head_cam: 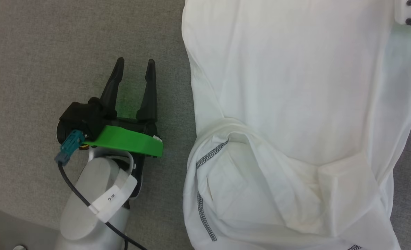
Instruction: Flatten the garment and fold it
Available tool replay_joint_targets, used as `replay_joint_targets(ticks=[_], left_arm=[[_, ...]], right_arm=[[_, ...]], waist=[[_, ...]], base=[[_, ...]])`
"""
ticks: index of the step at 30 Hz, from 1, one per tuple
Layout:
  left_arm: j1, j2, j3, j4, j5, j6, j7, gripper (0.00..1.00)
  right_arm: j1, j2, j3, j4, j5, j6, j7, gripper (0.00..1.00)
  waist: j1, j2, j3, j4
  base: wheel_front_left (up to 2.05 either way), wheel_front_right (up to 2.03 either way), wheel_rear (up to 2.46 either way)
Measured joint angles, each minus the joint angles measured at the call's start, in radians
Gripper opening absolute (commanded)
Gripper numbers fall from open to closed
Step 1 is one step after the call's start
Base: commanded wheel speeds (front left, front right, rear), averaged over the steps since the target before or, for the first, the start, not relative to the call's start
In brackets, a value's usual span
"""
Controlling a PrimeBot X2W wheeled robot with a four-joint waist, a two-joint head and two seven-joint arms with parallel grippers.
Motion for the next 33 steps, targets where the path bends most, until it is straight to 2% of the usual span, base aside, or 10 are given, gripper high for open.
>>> replay_joint_targets(ticks=[7,13,17,23,33], left_arm=[[0.0,-0.006,0.019,0.028,0.005,-0.009,0.0,1.0],[0.001,0.002,0.029,0.058,0.005,-0.016,0.002,1.0],[-0.01,0.017,0.037,0.078,0.002,-0.015,0.051,1.0],[-0.133,0.028,0.035,0.144,-0.015,-0.003,0.206,1.0],[-0.5,0.061,0.003,0.43,-0.023,0.002,0.557,1.0]], right_arm=[[0.041,0.016,-0.033,-0.019,0.012,0.0,-0.056,0.0],[0.084,0.017,-0.04,-0.046,0.084,0.0,-0.147,0.0],[0.111,0.009,-0.036,-0.077,0.131,0.0,-0.186,0.0],[0.149,0.005,0.01,-0.125,0.187,0.0,-0.204,0.0],[0.151,0.021,0.121,-0.206,0.257,0.0,-0.219,0.0]], waist=[[0.0,0.0,-0.032,-0.024],[-0.0001,0.0,-0.081,-0.057],[-0.0001,0.0,-0.118,-0.09],[-0.0001,0.0,-0.157,-0.149],[-0.0001,0.0,-0.147,-0.252]], base=[[0.0,0.0,0.0],[0.0,0.0,0.0],[0.0,0.0,0.0],[0.0,0.0,0.0],[0.0,0.0,0.0]])
